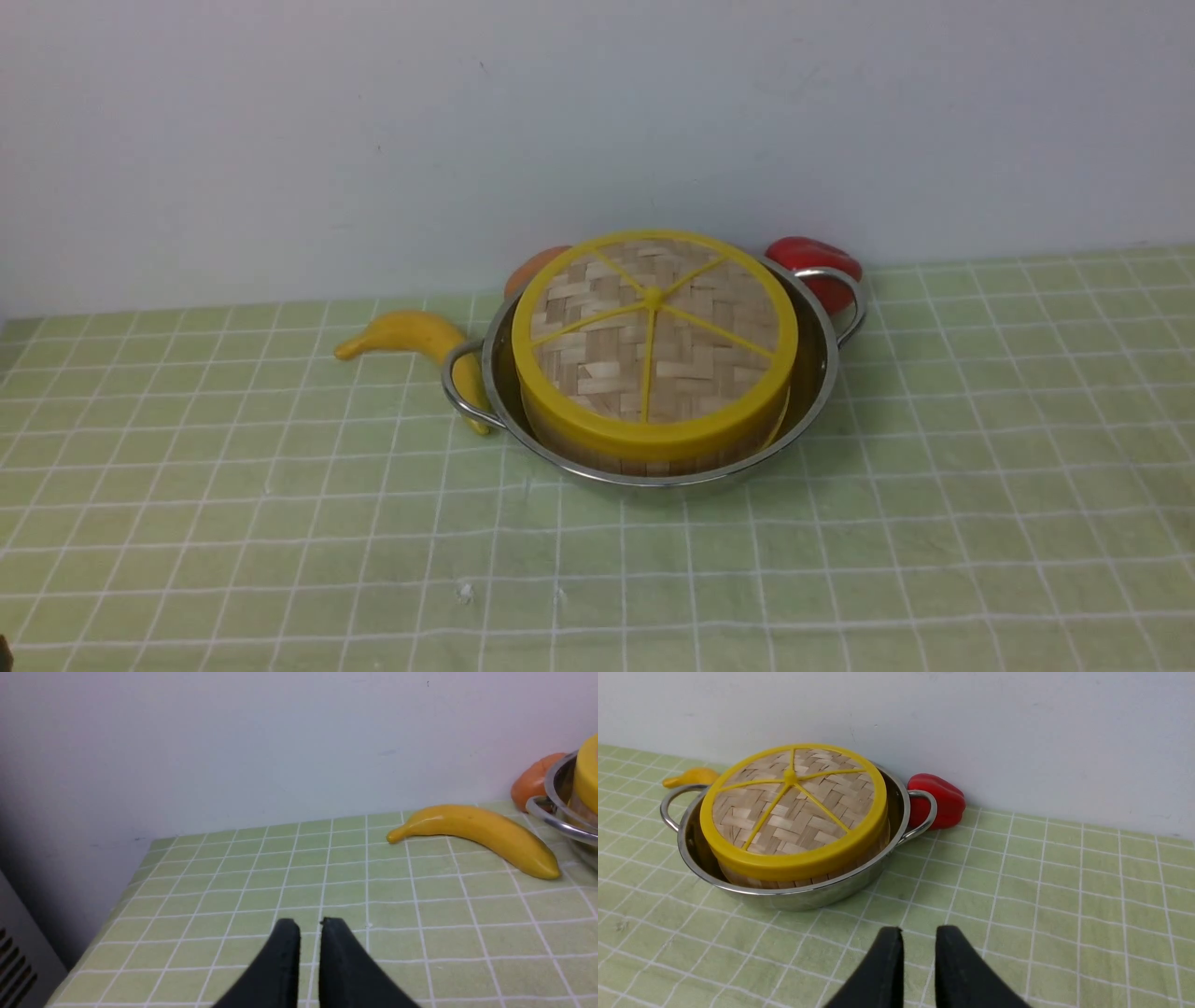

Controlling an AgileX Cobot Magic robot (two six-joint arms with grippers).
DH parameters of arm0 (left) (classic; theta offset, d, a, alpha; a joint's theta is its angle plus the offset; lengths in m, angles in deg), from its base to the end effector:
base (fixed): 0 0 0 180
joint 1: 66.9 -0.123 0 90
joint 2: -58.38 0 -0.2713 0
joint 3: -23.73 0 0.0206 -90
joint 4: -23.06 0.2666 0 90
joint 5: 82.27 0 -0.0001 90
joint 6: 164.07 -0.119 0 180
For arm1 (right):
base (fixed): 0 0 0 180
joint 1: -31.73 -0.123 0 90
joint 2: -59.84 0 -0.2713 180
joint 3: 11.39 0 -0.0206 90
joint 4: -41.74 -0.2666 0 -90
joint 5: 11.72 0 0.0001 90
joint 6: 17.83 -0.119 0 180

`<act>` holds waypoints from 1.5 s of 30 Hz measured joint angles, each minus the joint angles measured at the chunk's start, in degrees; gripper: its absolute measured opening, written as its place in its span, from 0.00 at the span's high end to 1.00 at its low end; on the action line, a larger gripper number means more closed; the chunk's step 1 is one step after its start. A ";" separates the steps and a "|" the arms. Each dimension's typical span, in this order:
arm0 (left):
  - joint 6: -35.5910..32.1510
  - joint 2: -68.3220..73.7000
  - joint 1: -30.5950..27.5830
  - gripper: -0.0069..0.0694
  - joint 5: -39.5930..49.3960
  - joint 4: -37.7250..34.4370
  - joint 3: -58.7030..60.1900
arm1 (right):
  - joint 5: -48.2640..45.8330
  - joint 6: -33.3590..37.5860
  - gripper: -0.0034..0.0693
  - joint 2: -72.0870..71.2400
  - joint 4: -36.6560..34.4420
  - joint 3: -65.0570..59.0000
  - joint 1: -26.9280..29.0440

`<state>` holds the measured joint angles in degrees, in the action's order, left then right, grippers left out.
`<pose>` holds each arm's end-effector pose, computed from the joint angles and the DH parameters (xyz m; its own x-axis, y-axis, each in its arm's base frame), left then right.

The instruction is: Place the steamer in the pot on the green tablecloth, and put the lid on the steamer.

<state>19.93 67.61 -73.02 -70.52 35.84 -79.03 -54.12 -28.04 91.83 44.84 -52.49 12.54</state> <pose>0.1135 0.0176 0.1870 -0.1581 0.1319 -0.9786 -0.1289 0.9798 0.1529 0.1207 0.0374 0.3128 -0.4429 -0.0084 -0.8965 -0.2386 0.9650 0.1089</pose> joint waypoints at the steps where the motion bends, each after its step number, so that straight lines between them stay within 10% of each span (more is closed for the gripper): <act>1: 0.00 0.00 0.00 0.82 0.00 0.05 0.00 | 0.00 0.00 0.76 0.00 0.00 0.00 0.00; 20: 0.00 0.00 0.00 0.78 -0.05 0.11 0.00 | 0.63 0.04 0.71 -3.35 0.74 -0.48 5.80; 29: 0.00 0.00 0.00 0.76 -0.22 0.14 0.00 | 15.50 0.04 0.68 -18.28 3.23 -17.87 17.09; 45: -0.06 -0.10 0.00 0.73 -0.43 0.14 0.00 | 25.56 0.01 0.63 -22.59 4.59 -36.13 18.20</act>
<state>19.88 67.52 -73.02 -70.95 35.99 -79.03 -28.55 -28.03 69.24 49.43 -88.61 30.74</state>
